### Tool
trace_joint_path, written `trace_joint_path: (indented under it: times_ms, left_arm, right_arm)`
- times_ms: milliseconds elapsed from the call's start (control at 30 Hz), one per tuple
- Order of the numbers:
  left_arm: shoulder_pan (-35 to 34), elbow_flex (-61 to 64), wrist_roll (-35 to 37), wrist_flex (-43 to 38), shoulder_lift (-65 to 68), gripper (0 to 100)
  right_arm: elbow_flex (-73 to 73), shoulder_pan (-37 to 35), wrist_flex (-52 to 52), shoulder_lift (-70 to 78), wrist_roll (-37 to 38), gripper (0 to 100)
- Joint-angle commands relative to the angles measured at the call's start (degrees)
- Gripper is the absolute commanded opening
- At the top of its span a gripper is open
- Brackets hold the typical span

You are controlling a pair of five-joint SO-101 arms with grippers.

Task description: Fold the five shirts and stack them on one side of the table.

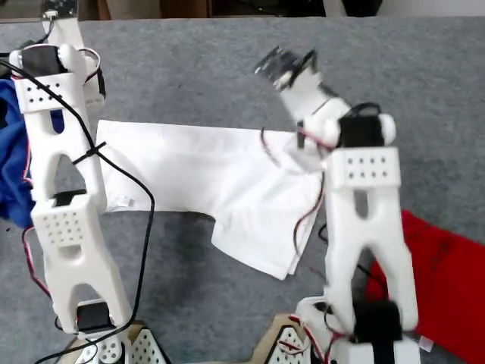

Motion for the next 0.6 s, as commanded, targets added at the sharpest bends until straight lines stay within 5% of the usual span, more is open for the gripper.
trace_joint_path:
  times_ms: [0, 133, 400, 567]
  left_arm:
    - [-0.18, 16.62, -0.62, 0.53, -14.29, 2]
    - [-1.14, 35.96, -0.62, -3.69, -29.76, 2]
    - [-1.58, 81.85, -0.53, -25.76, -57.89, 2]
    - [-4.04, 103.91, 0.26, -44.75, -66.07, 2]
  right_arm:
    - [4.70, -4.70, 1.93, -7.52, 2.55, 0.5]
    - [10.24, -9.89, 2.90, -11.82, 3.34, 0.5]
    - [20.18, -20.62, 5.63, -12.88, 2.81, 1.1]
    - [26.15, -22.20, 5.19, -12.88, 1.58, 13.6]
